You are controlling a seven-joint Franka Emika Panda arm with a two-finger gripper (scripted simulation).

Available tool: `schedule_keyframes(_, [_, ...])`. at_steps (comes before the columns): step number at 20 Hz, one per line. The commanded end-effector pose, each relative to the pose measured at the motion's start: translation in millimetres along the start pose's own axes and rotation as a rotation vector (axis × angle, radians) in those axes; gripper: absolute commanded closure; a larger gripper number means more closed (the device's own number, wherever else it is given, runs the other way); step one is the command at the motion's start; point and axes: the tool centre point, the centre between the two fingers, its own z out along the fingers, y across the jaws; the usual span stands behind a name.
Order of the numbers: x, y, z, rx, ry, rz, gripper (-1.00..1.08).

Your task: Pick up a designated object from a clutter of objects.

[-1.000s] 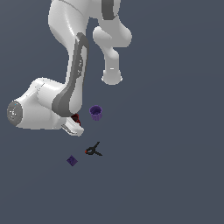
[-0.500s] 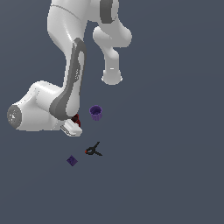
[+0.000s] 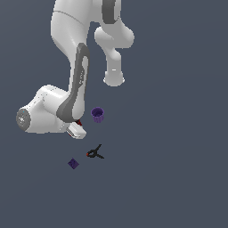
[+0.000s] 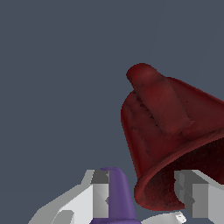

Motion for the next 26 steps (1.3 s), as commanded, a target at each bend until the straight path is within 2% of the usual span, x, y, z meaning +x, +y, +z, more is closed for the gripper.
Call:
schedule_keyframes(1, [-0.1, 0.1, 2.5, 0.0, 0.001, 0.0, -0.2])
schedule_keyframes(2, [-0.1, 0.1, 2.5, 0.0, 0.001, 0.0, 1.08])
schedule_keyframes(16, [-3.6, -1.2, 1.0, 0.0, 0.001, 0.0, 1.08])
schedule_keyframes(21, [-19.2, -6.8, -5.0, 0.0, 0.001, 0.0, 1.08])
schedule_keyframes(26, [-47.3, -16.7, -15.8, 0.0, 0.001, -0.001, 1.08])
